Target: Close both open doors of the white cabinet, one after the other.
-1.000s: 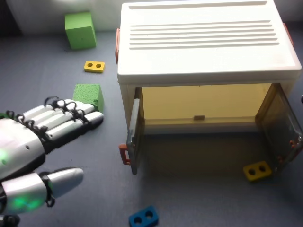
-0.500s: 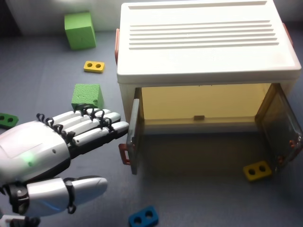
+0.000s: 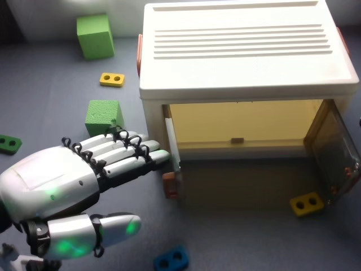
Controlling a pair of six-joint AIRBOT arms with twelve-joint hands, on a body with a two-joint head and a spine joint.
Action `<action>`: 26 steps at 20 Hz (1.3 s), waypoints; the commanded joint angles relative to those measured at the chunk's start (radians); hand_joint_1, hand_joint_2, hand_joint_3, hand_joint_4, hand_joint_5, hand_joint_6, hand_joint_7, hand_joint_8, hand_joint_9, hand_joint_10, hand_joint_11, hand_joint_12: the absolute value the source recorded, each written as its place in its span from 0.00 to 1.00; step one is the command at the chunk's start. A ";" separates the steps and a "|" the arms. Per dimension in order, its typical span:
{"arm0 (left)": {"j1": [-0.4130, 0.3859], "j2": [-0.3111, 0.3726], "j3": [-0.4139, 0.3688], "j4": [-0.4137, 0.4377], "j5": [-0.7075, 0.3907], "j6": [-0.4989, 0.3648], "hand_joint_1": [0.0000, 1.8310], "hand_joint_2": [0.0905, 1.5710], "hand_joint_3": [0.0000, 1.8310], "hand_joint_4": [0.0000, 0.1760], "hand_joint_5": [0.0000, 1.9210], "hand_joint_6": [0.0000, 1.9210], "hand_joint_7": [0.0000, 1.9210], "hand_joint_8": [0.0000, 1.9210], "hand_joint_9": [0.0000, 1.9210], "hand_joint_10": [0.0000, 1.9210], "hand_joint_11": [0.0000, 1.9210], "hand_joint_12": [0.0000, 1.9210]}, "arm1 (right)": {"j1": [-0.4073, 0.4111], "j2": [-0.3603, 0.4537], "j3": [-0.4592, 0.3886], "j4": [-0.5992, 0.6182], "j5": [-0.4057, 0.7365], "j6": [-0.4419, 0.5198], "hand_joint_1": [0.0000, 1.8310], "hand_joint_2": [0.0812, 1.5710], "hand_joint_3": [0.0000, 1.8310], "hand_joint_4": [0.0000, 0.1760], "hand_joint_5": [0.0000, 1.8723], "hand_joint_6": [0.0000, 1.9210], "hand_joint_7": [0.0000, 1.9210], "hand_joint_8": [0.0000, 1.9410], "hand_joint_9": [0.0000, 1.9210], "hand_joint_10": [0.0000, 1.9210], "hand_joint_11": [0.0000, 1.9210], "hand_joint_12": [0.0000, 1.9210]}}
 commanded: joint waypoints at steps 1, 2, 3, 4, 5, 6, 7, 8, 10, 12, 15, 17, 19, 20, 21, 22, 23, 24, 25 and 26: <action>-0.017 -0.009 0.003 -0.002 -0.115 -0.009 0.00 0.94 0.00 0.00 0.04 0.00 0.01 0.00 0.00 0.00 0.00 0.07 | 0.003 0.002 0.005 0.023 0.114 0.006 0.01 0.91 0.01 0.31 0.03 0.01 0.02 0.01 0.02 0.00 0.04 0.01; -0.030 -0.017 0.009 0.007 -0.109 -0.013 0.00 0.94 0.00 0.00 0.04 0.00 0.01 0.00 0.00 0.00 0.00 0.06 | 0.003 0.002 0.005 0.023 0.113 0.006 0.01 0.91 0.01 0.31 0.03 0.01 0.02 0.00 0.02 0.00 0.04 0.01; -0.042 -0.026 0.016 0.018 -0.098 -0.020 0.00 0.94 0.00 0.00 0.03 0.00 0.01 0.00 0.00 0.00 0.00 0.06 | 0.003 0.002 0.005 0.023 0.113 0.006 0.01 0.91 0.01 0.31 0.03 0.01 0.02 0.00 0.02 0.00 0.04 0.01; -0.053 -0.033 0.022 0.029 -0.088 -0.026 0.00 0.93 0.00 0.00 0.03 0.00 0.01 0.00 0.01 0.00 0.01 0.06 | 0.003 0.002 0.005 0.023 0.113 0.006 0.01 0.91 0.00 0.29 0.04 0.00 0.03 0.00 0.02 0.00 0.04 0.01; -0.062 -0.039 0.026 0.040 -0.077 -0.029 0.00 0.93 0.00 0.00 0.03 0.00 0.01 0.00 0.01 0.00 0.01 0.06 | 0.003 0.002 0.005 0.021 0.113 0.007 0.02 0.91 0.00 0.29 0.04 0.00 0.03 0.00 0.03 0.00 0.05 0.01; -0.070 -0.042 0.028 0.047 -0.071 -0.030 0.00 0.93 0.00 0.00 0.05 0.00 0.02 0.00 0.02 0.00 0.01 0.07 | 0.003 0.001 0.005 0.021 0.113 0.008 0.02 0.91 0.00 0.27 0.04 0.00 0.03 0.00 0.03 0.00 0.05 0.01; -0.077 -0.044 0.029 0.055 -0.066 -0.030 0.00 0.92 0.00 0.00 0.06 0.00 0.04 0.00 0.04 0.00 0.02 0.08 | 0.003 0.001 0.005 0.020 0.113 0.008 0.02 0.91 0.00 0.24 0.04 0.00 0.03 0.00 0.03 0.00 0.05 0.01; -0.086 -0.048 0.031 0.061 -0.063 -0.030 0.00 0.92 0.00 0.00 0.06 0.00 0.04 0.00 0.04 0.00 0.02 0.09 | 0.003 0.001 0.005 0.020 0.113 0.008 0.02 0.91 0.00 0.24 0.04 0.00 0.03 0.00 0.03 0.00 0.05 0.00; -0.103 -0.055 0.037 0.069 -0.060 -0.030 0.00 0.93 0.00 0.00 0.06 0.00 0.05 0.00 0.05 0.00 0.01 0.13 | 0.003 0.001 0.005 0.020 0.113 0.010 0.02 0.91 0.00 0.23 0.04 0.00 0.04 0.00 0.03 0.00 0.05 0.01; -0.118 -0.062 0.042 0.077 -0.056 -0.031 0.00 0.93 0.00 0.00 0.05 0.00 0.03 0.00 0.03 0.00 0.00 0.10 | 0.003 0.000 0.005 0.017 0.113 0.012 0.00 0.91 0.00 0.22 0.05 0.00 0.04 0.00 0.04 0.00 0.05 0.00; -0.142 -0.072 0.051 0.089 -0.048 -0.034 0.00 0.93 0.00 0.00 0.05 0.00 0.02 0.00 0.02 0.00 0.00 0.06 | 0.003 -0.001 0.005 0.013 0.113 0.013 0.00 0.89 0.00 0.25 0.05 0.00 0.04 0.00 0.04 0.00 0.04 0.00; -0.153 -0.078 0.056 0.094 -0.041 -0.034 0.00 0.93 0.00 0.00 0.05 0.00 0.02 0.00 0.01 0.00 0.00 0.04 | 0.003 -0.001 0.005 0.008 0.112 0.013 0.03 0.89 0.00 0.15 0.05 0.00 0.05 0.00 0.04 0.00 0.07 0.01; -0.157 -0.081 0.058 0.094 -0.040 -0.034 0.00 0.93 0.00 0.00 0.05 0.00 0.02 0.00 0.01 0.00 0.00 0.03 | 0.003 -0.003 0.004 -0.003 0.110 0.016 0.02 0.85 0.00 0.16 0.06 0.00 0.05 0.00 0.04 0.00 0.07 0.01; -0.158 -0.083 0.058 0.094 -0.040 -0.035 0.00 0.94 0.00 0.00 0.04 0.00 0.01 0.00 0.00 0.00 0.00 0.03 | 0.004 -0.003 0.004 -0.007 0.110 0.019 0.01 0.83 0.00 0.19 0.06 0.00 0.05 0.00 0.04 0.00 0.08 0.01; -0.159 -0.083 0.058 0.096 -0.040 -0.035 0.00 0.94 0.00 0.00 0.04 0.00 0.01 0.00 0.01 0.00 0.01 0.03 | 0.004 -0.004 0.004 -0.013 0.110 0.024 0.00 0.82 0.00 0.19 0.06 0.00 0.06 0.00 0.05 0.00 0.09 0.01; -0.161 -0.083 0.058 0.096 -0.041 -0.036 0.00 0.95 0.01 0.00 0.04 0.00 0.02 0.00 0.01 0.00 0.00 0.03 | 0.004 -0.005 0.003 -0.016 0.110 0.025 0.00 0.82 0.00 0.16 0.06 0.00 0.06 0.00 0.05 0.00 0.08 0.01; -0.161 -0.083 0.058 0.097 -0.043 -0.036 0.00 0.94 0.00 0.00 0.03 0.00 0.01 0.00 0.00 0.00 0.00 0.03 | 0.004 -0.005 0.002 -0.017 0.110 0.025 0.00 0.82 0.00 0.14 0.07 0.00 0.06 0.00 0.05 0.00 0.09 0.01; -0.161 -0.083 0.057 0.098 -0.048 -0.041 0.00 0.94 0.00 0.00 0.04 0.00 0.01 0.00 0.00 0.00 0.00 0.03 | 0.004 -0.005 0.002 -0.019 0.110 0.025 0.00 0.82 0.00 0.14 0.07 0.01 0.07 0.00 0.05 0.00 0.09 0.01; -0.161 -0.082 0.056 0.102 -0.052 -0.048 0.00 0.94 0.00 0.00 0.05 0.01 0.03 0.01 0.02 0.01 0.02 0.04 | 0.004 -0.005 0.002 -0.022 0.110 0.027 0.02 0.82 0.00 0.11 0.07 0.00 0.07 0.00 0.06 0.00 0.09 0.01; -0.161 -0.080 0.054 0.106 -0.056 -0.055 0.00 0.95 0.00 0.00 0.07 0.00 0.04 0.00 0.03 0.00 0.03 0.05 | 0.004 -0.005 0.002 -0.025 0.110 0.030 0.04 0.83 0.00 0.11 0.07 0.00 0.07 0.00 0.06 0.00 0.09 0.00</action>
